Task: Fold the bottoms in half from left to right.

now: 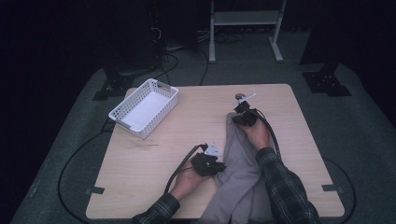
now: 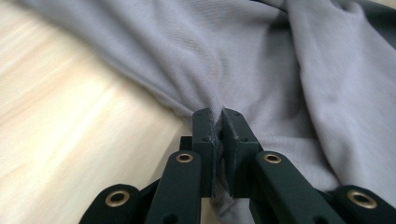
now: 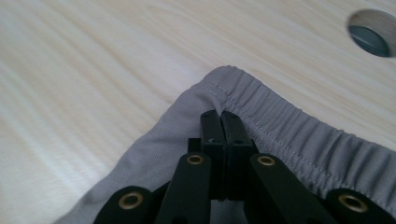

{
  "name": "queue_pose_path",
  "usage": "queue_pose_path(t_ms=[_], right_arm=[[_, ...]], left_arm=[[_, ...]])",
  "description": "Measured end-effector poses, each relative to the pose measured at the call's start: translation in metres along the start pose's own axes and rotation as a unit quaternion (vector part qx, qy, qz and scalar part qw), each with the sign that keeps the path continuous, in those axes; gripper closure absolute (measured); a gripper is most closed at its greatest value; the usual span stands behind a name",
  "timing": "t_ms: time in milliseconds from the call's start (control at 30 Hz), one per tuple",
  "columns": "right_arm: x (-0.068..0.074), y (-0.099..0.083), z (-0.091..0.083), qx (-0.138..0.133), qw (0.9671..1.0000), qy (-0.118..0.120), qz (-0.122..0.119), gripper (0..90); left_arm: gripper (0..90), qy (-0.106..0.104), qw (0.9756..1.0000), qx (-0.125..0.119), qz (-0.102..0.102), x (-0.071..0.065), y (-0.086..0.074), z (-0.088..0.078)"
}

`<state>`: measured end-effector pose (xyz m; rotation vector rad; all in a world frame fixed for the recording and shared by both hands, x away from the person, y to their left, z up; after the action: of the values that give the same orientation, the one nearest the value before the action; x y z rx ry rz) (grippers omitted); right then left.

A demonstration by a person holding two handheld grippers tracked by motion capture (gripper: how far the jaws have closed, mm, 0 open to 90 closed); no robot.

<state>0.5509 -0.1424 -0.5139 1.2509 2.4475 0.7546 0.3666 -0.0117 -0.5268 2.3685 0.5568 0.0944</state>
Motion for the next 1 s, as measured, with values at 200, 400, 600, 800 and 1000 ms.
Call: queue_pose_path(t_ms=[200, 400, 600, 800, 1000], right_arm=[[0.000, 0.001, -0.003, -0.021, 0.9996, 0.014, 0.007, 74.9], [-0.003, 0.000, -0.035, -0.046, 0.9981, 0.033, 0.023, 51.1], [-0.020, -0.023, -0.065, -0.061, 0.9969, 0.024, 0.043, 49.4], [-0.034, -0.069, -0.078, -0.052, 0.9961, 0.016, 0.070, 49.3], [-0.036, -0.098, -0.081, -0.042, 0.9944, 0.025, 0.093, 52.6]], left_arm=[[76.0, 0.009, 0.9998, -0.006, -0.016, 0.014, -0.006, -0.004], [57.5, 0.009, 0.9998, -0.003, -0.016, 0.016, -0.011, -0.009], [44.3, 0.020, 0.9997, -0.004, -0.013, 0.017, -0.019, -0.015], [44.4, 0.033, 0.9994, -0.009, -0.005, 0.016, -0.022, -0.016], [44.2, 0.044, 0.9990, -0.010, 0.002, 0.015, -0.022, -0.015]])
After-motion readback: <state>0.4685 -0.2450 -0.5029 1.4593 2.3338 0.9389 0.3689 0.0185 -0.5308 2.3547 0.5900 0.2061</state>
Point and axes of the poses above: each handheld gripper's, and its own axes: z roughly forward along the jaws, y roughly out of its top, x roughly to its left, the point moved 8 cm from there along z, roughly forward along the jaws, and after that the axes turned 4 degrees about x, right-handed, at the moved point
